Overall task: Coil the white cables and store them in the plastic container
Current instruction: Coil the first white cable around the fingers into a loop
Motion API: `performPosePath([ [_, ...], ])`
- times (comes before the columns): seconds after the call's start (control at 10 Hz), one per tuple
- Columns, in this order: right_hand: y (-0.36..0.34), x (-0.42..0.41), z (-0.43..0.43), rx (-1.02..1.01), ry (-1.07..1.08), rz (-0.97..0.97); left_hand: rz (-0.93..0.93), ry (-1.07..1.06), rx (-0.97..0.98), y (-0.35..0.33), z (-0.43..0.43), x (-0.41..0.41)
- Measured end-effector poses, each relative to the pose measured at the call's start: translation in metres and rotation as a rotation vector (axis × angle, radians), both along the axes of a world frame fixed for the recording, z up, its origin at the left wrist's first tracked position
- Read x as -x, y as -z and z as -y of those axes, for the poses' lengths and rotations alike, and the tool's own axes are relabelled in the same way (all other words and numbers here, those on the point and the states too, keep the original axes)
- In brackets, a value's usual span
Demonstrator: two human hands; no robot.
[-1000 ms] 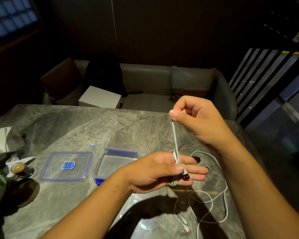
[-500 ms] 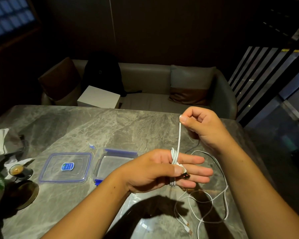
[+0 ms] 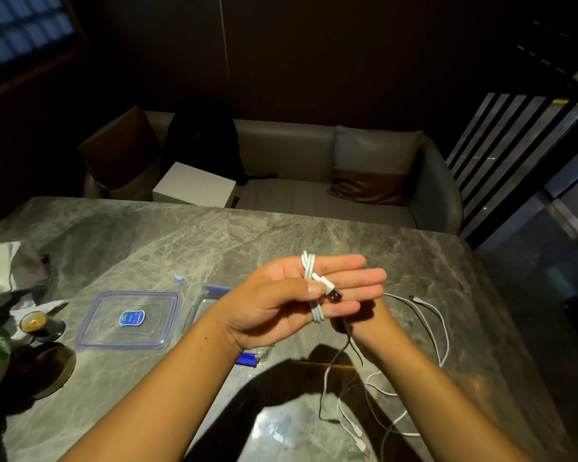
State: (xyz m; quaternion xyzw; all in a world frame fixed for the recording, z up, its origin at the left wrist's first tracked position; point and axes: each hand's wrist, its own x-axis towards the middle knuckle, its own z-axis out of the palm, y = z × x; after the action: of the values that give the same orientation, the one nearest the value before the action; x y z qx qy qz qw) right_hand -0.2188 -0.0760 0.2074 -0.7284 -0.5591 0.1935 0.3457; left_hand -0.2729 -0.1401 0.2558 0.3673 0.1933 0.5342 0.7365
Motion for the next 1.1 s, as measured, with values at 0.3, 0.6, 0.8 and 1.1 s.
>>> performPosePath([
  [0.3,-0.013,-0.105,0.015,0.326,-1.101,-0.45,0.027,-0.117,0.096,0.014,-0.006,0.011],
  [0.6,-0.053,-0.134,0.009,0.459,-1.208,-0.475,-0.103,-0.177,0.167,0.023,-0.007,0.018],
  [0.8,-0.08,-0.149,-0.008,0.366,-1.294,-0.373,-0.171,-0.107,0.192,0.024,-0.004,0.018],
  [1.1,-0.095,-0.151,-0.032,0.169,-1.355,-0.297,-0.208,-0.007,0.21,0.022,-0.004,0.011],
])
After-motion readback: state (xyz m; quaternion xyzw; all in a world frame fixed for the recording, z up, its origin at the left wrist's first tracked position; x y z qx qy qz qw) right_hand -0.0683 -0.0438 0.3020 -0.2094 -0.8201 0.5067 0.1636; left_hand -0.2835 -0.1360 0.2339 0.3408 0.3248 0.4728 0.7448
